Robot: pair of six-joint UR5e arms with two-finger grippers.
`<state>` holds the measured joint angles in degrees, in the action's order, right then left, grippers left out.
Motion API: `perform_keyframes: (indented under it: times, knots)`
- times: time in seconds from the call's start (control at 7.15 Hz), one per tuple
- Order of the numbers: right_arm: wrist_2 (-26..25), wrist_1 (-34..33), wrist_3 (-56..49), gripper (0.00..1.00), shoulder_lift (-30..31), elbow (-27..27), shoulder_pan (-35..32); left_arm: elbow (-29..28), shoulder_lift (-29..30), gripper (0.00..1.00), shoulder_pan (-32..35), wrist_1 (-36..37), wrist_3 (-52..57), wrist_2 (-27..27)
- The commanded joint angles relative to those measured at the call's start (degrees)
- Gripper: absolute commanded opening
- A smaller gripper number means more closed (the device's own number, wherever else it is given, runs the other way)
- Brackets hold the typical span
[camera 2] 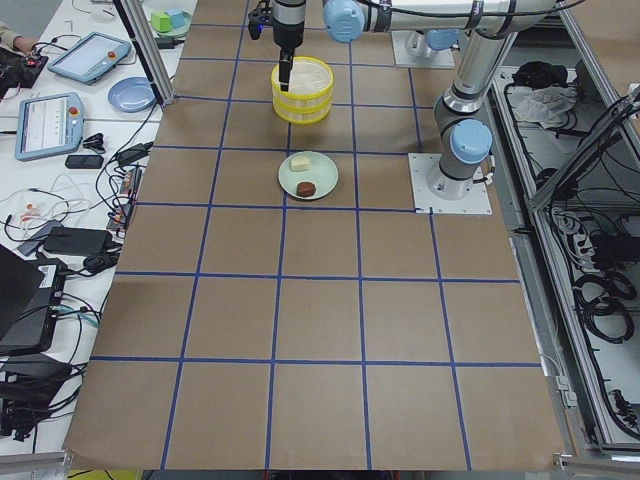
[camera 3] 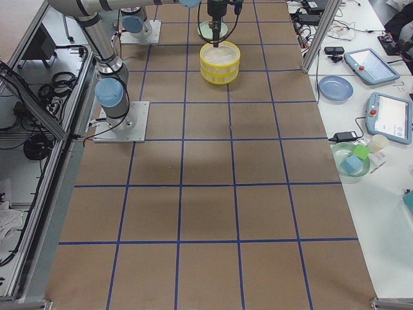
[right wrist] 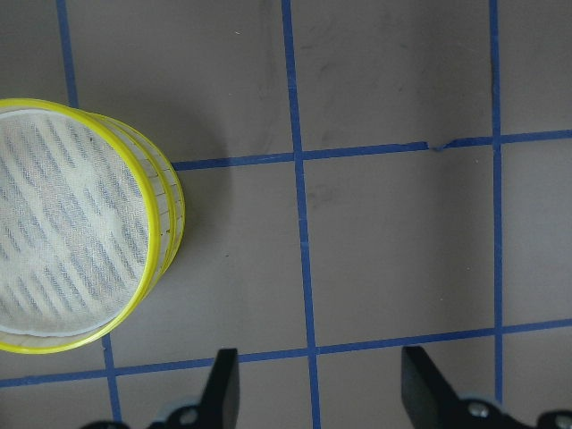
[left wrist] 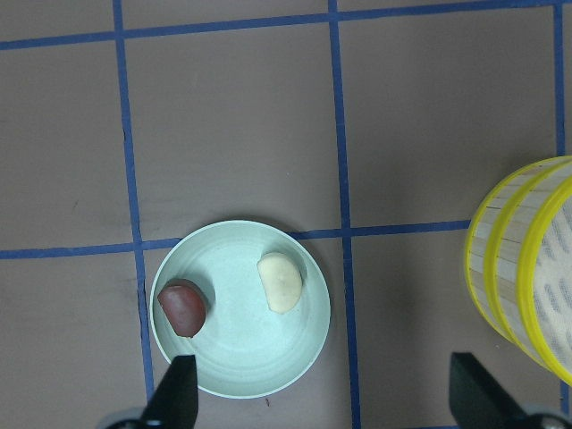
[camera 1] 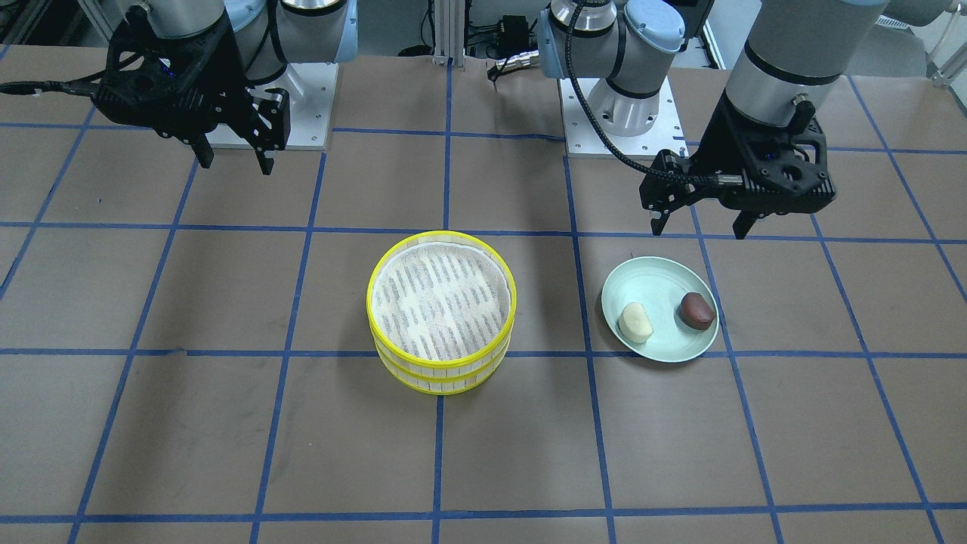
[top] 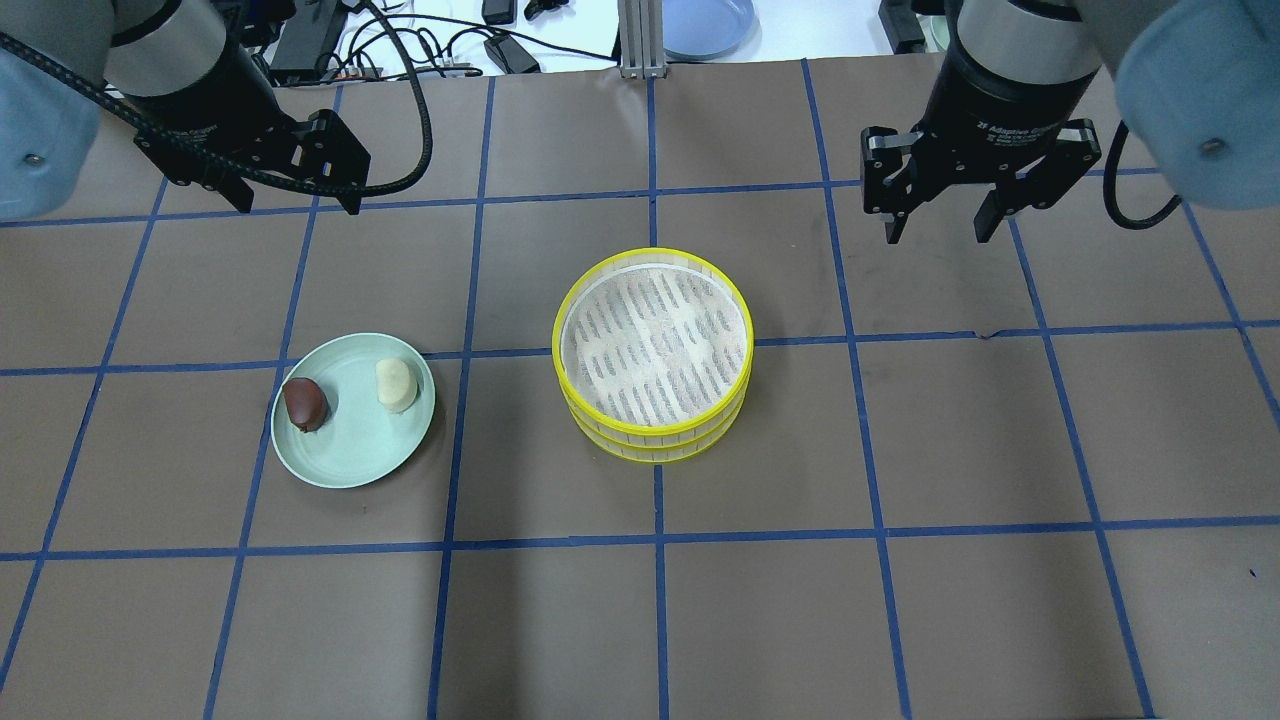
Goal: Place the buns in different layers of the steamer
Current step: 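Move the right gripper to the top steamer tier while the left nears the plate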
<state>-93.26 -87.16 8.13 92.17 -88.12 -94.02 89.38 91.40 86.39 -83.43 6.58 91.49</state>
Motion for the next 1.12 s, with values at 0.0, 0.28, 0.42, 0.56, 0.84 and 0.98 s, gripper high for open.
perform_keyframes:
  times: [0.0, 0.28, 0.42, 0.56, 0.84, 0.98]
  knots:
    - [3.75, 0.06, -3.26, 0.70, 0.20, -0.04, 0.07, 0.00, 0.26, 1.00, -0.16, 0.11, 0.18, 0.09]
    - [3.79, -0.02, -4.61, 0.70, 0.20, -0.04, 0.07, 0.00, 0.96, 1.00, -0.34, 0.02, 0.27, 0.35]
    - [3.79, -0.02, -4.44, 0.70, 0.20, -0.12, 0.07, 0.09, 1.75, 1.00, -0.60, 0.11, 0.44, 0.27]
    - [3.70, -0.02, -3.65, 0.71, 0.29, -0.30, -0.28, 1.39, 3.67, 1.00, -1.13, 0.20, 0.01, 0.27]
    - [3.96, -1.59, -1.89, 0.71, -3.64, -0.82, -1.33, 5.43, 6.32, 1.00, -5.08, 3.78, 0.27, -0.44]
    - [4.49, -5.26, 2.03, 0.70, -8.19, -1.00, -5.95, 6.49, 7.90, 1.00, -5.44, 4.76, 0.27, -0.61]
